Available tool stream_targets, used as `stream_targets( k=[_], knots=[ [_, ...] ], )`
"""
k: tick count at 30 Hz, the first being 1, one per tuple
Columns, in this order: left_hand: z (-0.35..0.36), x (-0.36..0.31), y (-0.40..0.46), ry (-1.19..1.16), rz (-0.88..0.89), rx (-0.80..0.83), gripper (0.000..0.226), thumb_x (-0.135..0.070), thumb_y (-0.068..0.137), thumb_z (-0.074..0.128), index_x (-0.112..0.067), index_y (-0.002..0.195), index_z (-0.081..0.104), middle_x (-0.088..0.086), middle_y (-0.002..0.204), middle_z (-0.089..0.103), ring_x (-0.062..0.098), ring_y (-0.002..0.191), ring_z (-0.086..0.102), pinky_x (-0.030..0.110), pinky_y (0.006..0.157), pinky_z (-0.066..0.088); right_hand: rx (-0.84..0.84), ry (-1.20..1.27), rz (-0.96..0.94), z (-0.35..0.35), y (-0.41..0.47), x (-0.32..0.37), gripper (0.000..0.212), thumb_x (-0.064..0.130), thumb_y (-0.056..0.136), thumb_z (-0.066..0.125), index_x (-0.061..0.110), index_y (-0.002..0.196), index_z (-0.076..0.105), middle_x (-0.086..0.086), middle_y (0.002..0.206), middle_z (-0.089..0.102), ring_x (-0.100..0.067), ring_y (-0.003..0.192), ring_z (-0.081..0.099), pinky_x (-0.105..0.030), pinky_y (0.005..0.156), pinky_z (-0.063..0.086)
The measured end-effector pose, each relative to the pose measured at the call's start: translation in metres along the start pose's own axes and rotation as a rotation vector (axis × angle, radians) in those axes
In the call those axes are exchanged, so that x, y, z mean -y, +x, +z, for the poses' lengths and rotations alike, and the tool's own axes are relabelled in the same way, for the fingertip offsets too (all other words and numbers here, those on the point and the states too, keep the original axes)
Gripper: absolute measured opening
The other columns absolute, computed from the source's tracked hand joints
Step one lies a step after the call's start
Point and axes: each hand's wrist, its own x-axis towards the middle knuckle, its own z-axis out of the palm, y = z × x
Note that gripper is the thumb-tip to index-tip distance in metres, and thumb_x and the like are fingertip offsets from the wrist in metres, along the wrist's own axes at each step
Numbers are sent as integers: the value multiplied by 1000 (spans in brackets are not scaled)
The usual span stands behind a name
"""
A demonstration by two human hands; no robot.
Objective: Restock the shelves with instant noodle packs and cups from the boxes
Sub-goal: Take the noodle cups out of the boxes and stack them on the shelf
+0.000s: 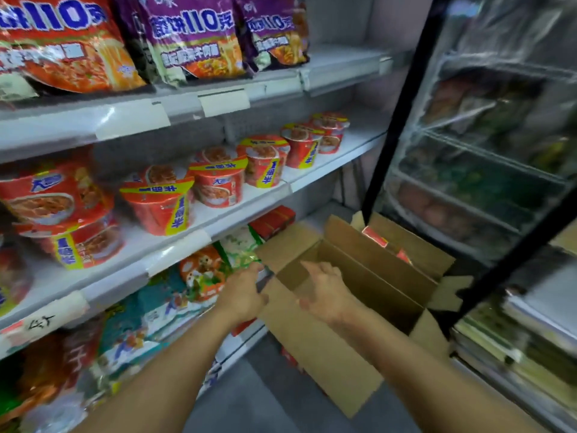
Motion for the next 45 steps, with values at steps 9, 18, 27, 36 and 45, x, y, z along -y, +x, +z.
stream_targets(
  k=[9,18,27,36,45],
  knots=[
    [62,-110,44,-7,107,127,68,-28,87,67,-24,145,32,3,143,44,23,122,51,34,96,47,-103,50,191,-50,-22,-119,81,34,83,70,22,149,25,-7,148,28,-26,136,27,-38,112,28],
    [141,-227,102,1,117,153,65,-27,85,69,-26,142,36,1,141,45,20,130,44,41,105,42,-118,94,288,-105,0,-261,76,31,85,67,25,148,24,-8,149,26,-28,138,22,-44,112,30],
    [191,-289,156,-3,39,191,67,-23,87,68,-26,144,34,1,146,42,23,136,39,43,108,40,-92,165,344,-122,42,-351,75,34,84,68,23,145,27,-6,143,32,-25,134,29,-40,109,34],
    [211,-305,237,-71,21,240,66,-21,89,66,-24,146,33,5,147,41,29,136,38,42,104,40,-101,180,437,-125,102,-395,72,36,83,68,21,144,32,-8,142,38,-25,131,35,-39,108,37],
    [239,-301,326,-84,46,327,58,-21,87,69,-18,137,42,6,133,51,27,123,50,38,98,47,-66,266,529,-116,154,-428,68,42,85,64,28,142,28,-7,143,42,-26,127,45,-48,104,40]
  ],
)
